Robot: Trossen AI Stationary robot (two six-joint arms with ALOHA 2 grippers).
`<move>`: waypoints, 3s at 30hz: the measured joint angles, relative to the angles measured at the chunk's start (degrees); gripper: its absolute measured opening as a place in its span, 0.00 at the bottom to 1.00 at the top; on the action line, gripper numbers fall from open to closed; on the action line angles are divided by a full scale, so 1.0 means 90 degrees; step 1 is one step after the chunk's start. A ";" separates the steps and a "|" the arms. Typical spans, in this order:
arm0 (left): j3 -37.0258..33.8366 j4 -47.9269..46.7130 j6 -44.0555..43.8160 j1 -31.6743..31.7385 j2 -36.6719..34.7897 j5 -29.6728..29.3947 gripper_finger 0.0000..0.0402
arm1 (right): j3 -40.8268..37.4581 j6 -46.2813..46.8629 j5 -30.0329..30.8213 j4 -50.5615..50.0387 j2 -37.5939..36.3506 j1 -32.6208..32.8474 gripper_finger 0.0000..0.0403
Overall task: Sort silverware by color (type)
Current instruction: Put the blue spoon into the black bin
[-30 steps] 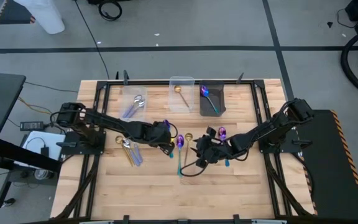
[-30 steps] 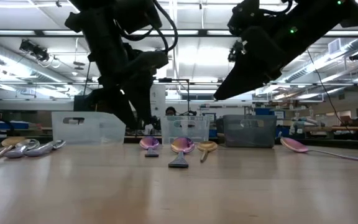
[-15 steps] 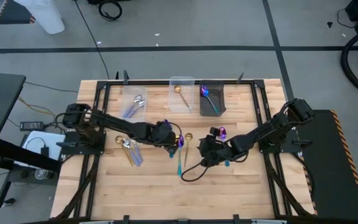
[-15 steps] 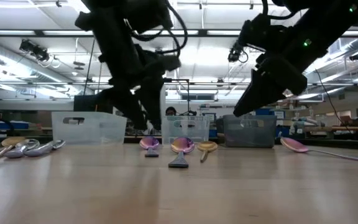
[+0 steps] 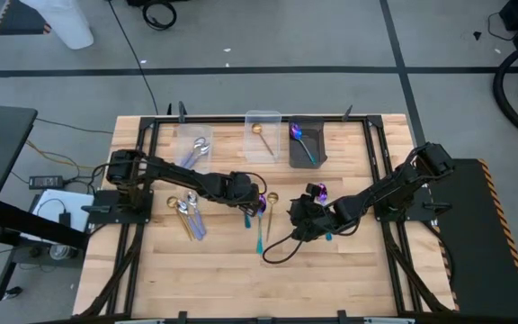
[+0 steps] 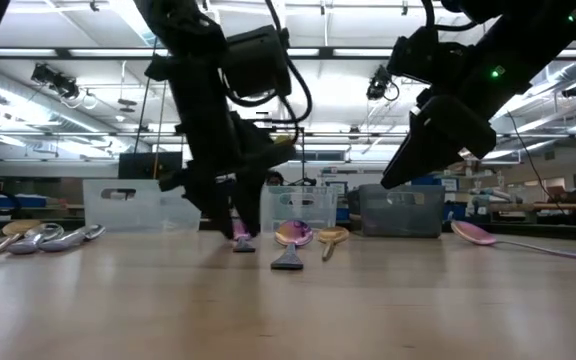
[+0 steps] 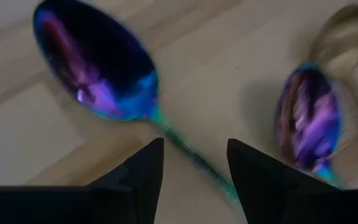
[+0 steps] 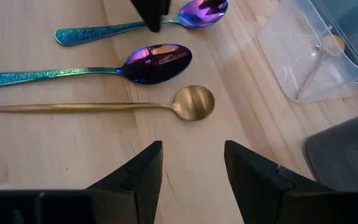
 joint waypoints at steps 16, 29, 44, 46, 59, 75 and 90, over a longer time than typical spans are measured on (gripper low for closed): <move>0.0012 -0.1023 0.0819 0.0038 0.0002 0.0760 0.23 | -0.0010 -0.0020 -0.0070 0.0113 0.0000 0.0022 0.45; 0.0274 -0.1404 0.1180 0.0190 -0.0003 0.1262 0.04 | -0.0012 0.0136 -0.0199 -0.0111 0.0000 0.0024 0.45; 0.2199 -0.2229 0.1922 0.0394 -0.0012 0.1858 0.04 | -0.0012 0.0175 -0.0137 -0.0171 0.0002 0.0135 0.45; 0.2463 -0.2235 0.2106 0.0429 -0.0012 0.1632 0.04 | -0.0012 0.0216 -0.0007 -0.0363 0.0002 0.0151 0.45; 0.3048 -0.0549 0.3132 0.1103 0.0005 0.1142 0.04 | -0.0015 0.1583 0.0466 -0.1840 -0.0280 0.0207 0.45; 0.3059 0.2529 0.3300 0.2326 0.0631 0.1706 0.04 | -0.0015 0.2295 0.0593 -0.2602 -0.0291 0.0357 0.45; 0.4032 0.3860 0.2826 0.2644 0.2129 0.2037 0.04 | -0.0015 0.4378 0.1310 -0.3666 -0.0291 0.1133 0.45</move>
